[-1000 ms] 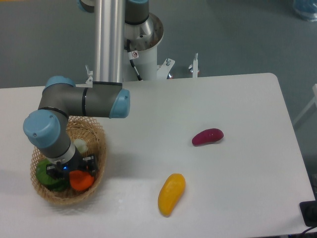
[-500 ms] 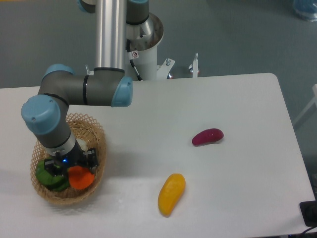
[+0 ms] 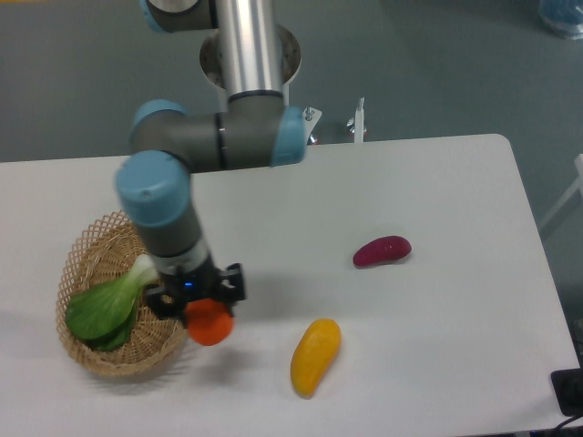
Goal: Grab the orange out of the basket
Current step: 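Lift the orange out of the basket and carry it over the table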
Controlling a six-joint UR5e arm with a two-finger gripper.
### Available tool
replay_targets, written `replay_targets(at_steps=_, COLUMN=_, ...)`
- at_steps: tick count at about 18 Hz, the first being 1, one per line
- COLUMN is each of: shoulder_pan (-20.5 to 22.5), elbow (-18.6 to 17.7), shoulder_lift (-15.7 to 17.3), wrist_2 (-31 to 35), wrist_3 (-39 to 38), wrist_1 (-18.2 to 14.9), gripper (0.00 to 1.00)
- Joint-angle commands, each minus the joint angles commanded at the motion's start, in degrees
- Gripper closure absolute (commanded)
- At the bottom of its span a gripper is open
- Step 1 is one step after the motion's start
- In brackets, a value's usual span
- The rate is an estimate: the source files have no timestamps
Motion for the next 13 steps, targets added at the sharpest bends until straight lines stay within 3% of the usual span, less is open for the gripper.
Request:
replay_targets(at_steps=5, shoulder_pan=6.2, elbow=0.4, shoulder_lift=0.4, wrist_2=-1.6, wrist_3=9.1, wrist_1=-0.1, gripper=0.36)
replay_targets(at_steps=9, shoulder_pan=13.3, elbow=0.7, shoulder_lift=0.9, wrist_2=-5.3, wrist_3=24.0, wrist_1=-0.1, gripper=0.36)
replay_targets(at_steps=13, shoulder_pan=16.8, elbow=0.9, shoulder_lift=0.7, wrist_2=-5.7, wrist_3=37.3, wrist_1=-0.1, gripper=0.35)
